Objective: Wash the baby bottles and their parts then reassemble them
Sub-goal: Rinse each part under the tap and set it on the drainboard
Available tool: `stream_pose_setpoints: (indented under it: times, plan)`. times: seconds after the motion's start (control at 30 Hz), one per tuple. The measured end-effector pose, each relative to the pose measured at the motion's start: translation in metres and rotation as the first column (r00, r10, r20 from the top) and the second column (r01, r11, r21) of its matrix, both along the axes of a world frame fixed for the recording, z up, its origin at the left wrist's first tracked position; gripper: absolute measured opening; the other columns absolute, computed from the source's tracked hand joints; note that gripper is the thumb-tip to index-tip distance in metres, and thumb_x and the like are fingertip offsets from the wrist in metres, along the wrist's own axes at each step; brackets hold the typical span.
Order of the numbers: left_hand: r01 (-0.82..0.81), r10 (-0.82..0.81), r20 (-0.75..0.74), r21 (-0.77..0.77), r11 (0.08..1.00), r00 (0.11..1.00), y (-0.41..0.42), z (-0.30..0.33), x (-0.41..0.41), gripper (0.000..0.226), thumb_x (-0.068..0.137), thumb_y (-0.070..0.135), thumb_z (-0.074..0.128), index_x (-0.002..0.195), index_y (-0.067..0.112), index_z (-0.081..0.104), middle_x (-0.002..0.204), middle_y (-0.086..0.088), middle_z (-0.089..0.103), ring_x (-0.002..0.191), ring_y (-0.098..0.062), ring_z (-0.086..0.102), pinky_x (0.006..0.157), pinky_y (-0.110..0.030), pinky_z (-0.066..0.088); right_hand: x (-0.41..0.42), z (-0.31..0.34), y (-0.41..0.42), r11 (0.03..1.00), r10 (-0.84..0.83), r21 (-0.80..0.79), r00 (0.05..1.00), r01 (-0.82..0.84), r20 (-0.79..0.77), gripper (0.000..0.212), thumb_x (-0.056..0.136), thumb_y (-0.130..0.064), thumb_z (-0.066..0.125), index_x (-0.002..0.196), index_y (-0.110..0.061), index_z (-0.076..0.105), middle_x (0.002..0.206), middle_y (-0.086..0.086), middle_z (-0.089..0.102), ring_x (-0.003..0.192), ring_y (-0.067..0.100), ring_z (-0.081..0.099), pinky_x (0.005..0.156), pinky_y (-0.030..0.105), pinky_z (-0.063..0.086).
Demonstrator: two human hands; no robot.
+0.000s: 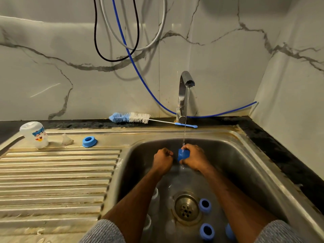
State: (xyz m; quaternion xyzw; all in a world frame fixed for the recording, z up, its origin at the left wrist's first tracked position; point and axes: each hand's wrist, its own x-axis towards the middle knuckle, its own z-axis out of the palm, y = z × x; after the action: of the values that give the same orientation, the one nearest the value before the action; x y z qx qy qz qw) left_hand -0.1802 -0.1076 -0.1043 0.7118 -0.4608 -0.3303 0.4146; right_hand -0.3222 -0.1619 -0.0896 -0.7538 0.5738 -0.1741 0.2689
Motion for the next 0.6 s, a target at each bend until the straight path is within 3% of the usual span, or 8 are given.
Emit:
stream_pose_setpoints:
  times: [0.1,0.2,0.27,0.37,0.5,0.6]
  plan:
    - [0.005,-0.004,0.067,-0.012,1.000,0.998,0.004,0.004,0.002,0.018,0.096,0.005,0.055,0.107,0.013,0.067,0.106,-0.007,0.067,0.098,-0.020,0.064,0.092,-0.038,0.056,0.000,0.002,0.005,0.999,0.050,0.021,0.997,-0.048,-0.061,0.061,0.071,-0.018,0.088,0.124,-0.023,0.059,0.124,0.003,0.060,0.110,0.020,0.057,0.095,0.037,0.051]
    - [0.029,-0.024,0.188,-0.022,0.999,0.982,0.007,0.008,0.005,0.017,0.096,0.006,0.056,0.106,0.015,0.067,0.106,-0.006,0.068,0.100,-0.021,0.065,0.092,-0.038,0.055,-0.004,0.004,0.015,0.998,0.061,0.016,0.995,-0.059,-0.083,0.047,0.069,-0.028,0.089,0.099,-0.026,0.054,0.100,-0.002,0.061,0.084,0.012,0.057,0.065,0.028,0.045]
    - [0.023,-0.012,0.225,-0.047,0.999,0.974,0.016,0.017,0.009,0.014,0.095,0.009,0.058,0.102,0.016,0.069,0.104,-0.005,0.070,0.100,-0.020,0.065,0.091,-0.036,0.054,-0.004,0.006,0.024,0.996,0.086,0.014,0.992,-0.085,-0.097,0.040,0.069,-0.033,0.089,0.091,-0.028,0.056,0.096,-0.003,0.064,0.078,0.010,0.058,0.060,0.027,0.042]
    - [0.003,0.024,0.240,-0.111,0.994,0.971,0.024,0.026,0.014,0.010,0.094,0.016,0.062,0.095,0.016,0.073,0.096,-0.003,0.073,0.093,-0.017,0.067,0.088,-0.032,0.053,0.002,0.008,0.028,0.987,0.156,-0.018,0.977,-0.161,-0.146,0.040,0.071,-0.030,0.088,0.106,-0.025,0.068,0.110,0.000,0.069,0.092,0.012,0.062,0.076,0.026,0.048]
    - [0.103,-0.015,0.378,-0.213,0.972,0.926,0.057,0.052,0.049,0.008,0.091,0.012,0.065,0.086,0.015,0.071,0.080,0.004,0.068,0.077,-0.011,0.064,0.076,-0.027,0.052,0.030,0.023,0.043,0.950,0.291,-0.055,0.937,-0.307,-0.192,0.053,0.074,-0.019,0.085,0.123,-0.025,0.067,0.124,0.000,0.067,0.111,0.016,0.063,0.095,0.029,0.049]
    - [0.082,0.014,0.365,-0.247,0.965,0.931,0.081,0.070,0.087,0.011,0.093,0.011,0.066,0.091,0.021,0.070,0.084,0.010,0.068,0.079,0.000,0.064,0.069,-0.010,0.047,0.047,0.031,0.053,0.950,0.275,-0.107,0.948,-0.294,-0.162,0.058,0.072,-0.019,0.085,0.124,-0.028,0.060,0.123,0.001,0.064,0.111,0.020,0.062,0.093,0.034,0.051]
